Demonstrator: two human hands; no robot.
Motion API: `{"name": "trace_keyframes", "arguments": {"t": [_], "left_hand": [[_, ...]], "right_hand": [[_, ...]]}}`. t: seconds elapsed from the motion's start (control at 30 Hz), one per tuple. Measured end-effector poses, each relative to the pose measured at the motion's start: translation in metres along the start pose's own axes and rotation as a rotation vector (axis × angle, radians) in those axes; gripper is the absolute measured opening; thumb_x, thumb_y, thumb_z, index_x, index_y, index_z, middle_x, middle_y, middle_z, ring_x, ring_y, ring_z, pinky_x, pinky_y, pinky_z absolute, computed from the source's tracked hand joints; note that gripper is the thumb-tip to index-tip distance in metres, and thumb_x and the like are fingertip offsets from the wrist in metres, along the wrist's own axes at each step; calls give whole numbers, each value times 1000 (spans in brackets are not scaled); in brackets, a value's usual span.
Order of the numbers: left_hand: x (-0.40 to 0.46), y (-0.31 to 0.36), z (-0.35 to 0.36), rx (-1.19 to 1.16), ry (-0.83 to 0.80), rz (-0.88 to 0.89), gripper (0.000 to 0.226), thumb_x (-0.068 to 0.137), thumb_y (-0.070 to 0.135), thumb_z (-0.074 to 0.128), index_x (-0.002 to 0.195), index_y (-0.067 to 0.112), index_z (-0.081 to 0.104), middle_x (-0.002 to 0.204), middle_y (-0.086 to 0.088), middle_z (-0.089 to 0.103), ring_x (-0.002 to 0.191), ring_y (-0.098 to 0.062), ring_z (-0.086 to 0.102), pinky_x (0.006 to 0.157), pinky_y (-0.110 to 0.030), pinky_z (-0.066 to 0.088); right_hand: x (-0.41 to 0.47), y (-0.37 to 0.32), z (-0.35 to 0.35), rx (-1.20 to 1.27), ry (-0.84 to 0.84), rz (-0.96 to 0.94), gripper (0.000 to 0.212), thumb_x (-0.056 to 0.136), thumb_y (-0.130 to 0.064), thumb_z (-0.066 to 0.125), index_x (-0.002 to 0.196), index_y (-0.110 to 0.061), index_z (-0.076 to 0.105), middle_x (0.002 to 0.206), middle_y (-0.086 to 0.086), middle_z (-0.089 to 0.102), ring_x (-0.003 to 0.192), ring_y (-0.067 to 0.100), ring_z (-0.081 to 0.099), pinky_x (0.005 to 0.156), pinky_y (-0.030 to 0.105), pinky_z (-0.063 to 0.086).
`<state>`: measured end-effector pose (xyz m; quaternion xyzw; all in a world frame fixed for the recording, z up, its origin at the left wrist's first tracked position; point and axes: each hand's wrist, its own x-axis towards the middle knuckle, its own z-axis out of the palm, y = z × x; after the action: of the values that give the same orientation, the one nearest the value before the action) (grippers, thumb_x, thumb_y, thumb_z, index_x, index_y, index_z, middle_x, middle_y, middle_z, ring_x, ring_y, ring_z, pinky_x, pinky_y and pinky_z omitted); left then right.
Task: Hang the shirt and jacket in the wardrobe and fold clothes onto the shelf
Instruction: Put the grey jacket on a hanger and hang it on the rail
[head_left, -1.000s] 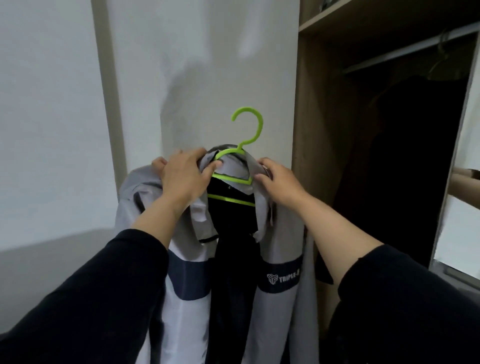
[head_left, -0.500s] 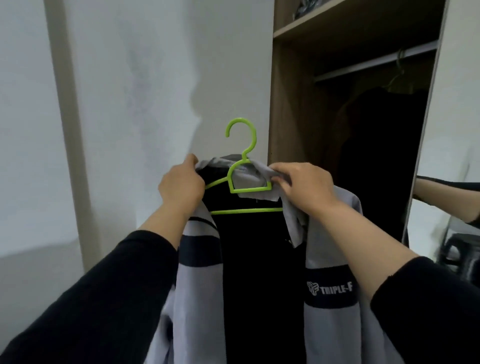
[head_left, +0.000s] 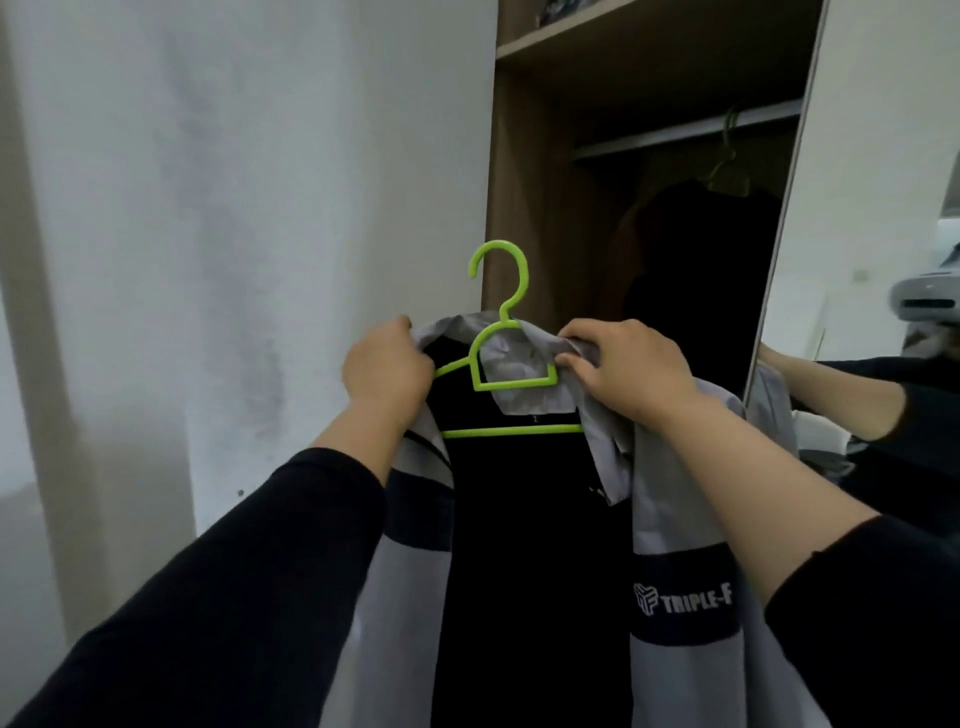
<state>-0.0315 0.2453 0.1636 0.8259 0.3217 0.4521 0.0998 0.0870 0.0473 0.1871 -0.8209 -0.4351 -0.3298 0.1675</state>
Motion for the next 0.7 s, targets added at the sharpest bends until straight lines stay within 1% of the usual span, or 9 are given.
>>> {"name": "trace_keyframes", "arguments": {"t": [0.1,0.17,0.27,0.33,0.4,0.47,0.53,0.6,0.7], "left_hand": [[-8,29,16,-261,-49,41,19,85,10,48,104,8,52,101,-22,63,94,-41,58,68,-36,41],[-13,47,25,-400,-123,74,31,91,11,46,122,9,48,111,-22,62,103,-42,57,79,-40,43],[-15,73,33,-639,-259,82,51,98,12,45,146,16,26,129,-16,56,118,-31,54,92,-31,41],[-15,84,42,-816,-381,84,52,99,13,44,144,18,18,127,-18,55,111,-27,58,88,-29,46],[-14,94,53,-885,-435,59,37,99,21,46,130,18,26,123,-21,53,106,-27,58,81,-28,48],[-11,106,61,-846,-485,48,35,96,41,48,120,17,41,126,-17,48,114,-28,53,87,-29,47],[-9,118,65,-766,-545,44,54,92,57,43,126,15,50,135,-10,36,127,-25,41,102,-31,37],[-7,127,69,-736,-579,34,71,89,63,43,140,13,43,146,-7,21,136,-25,29,109,-34,30],[1,137,72,-658,-572,-3,78,88,60,48,147,11,32,154,-8,12,138,-30,27,105,-37,31]], "right_hand": [[0,-2,-1,8,108,150,19,93,-44,51,108,-35,58,99,2,69,95,30,64,67,33,45],[1,-5,2,24,162,235,21,92,-43,53,109,-32,58,99,3,69,96,31,64,69,34,45],[4,-5,7,77,182,365,20,89,-42,58,106,-31,58,98,-1,68,95,26,65,71,33,49],[8,1,7,205,139,500,19,86,-40,63,101,-30,61,96,-3,66,94,22,64,72,32,49],[13,9,4,493,122,611,16,81,-37,63,86,-21,65,82,-1,64,82,24,63,72,36,50],[19,12,-2,824,150,744,26,81,-36,53,72,-12,60,68,4,54,67,28,55,65,37,44],[25,16,-9,1005,155,832,20,85,-27,45,80,-11,56,71,9,49,68,25,48,63,30,37],[29,21,-15,1047,107,853,21,90,-10,41,100,-6,59,75,10,47,62,19,43,55,22,33],[35,31,-13,1055,92,838,41,88,1,39,127,-1,53,89,10,51,61,14,41,48,24,29]]}}
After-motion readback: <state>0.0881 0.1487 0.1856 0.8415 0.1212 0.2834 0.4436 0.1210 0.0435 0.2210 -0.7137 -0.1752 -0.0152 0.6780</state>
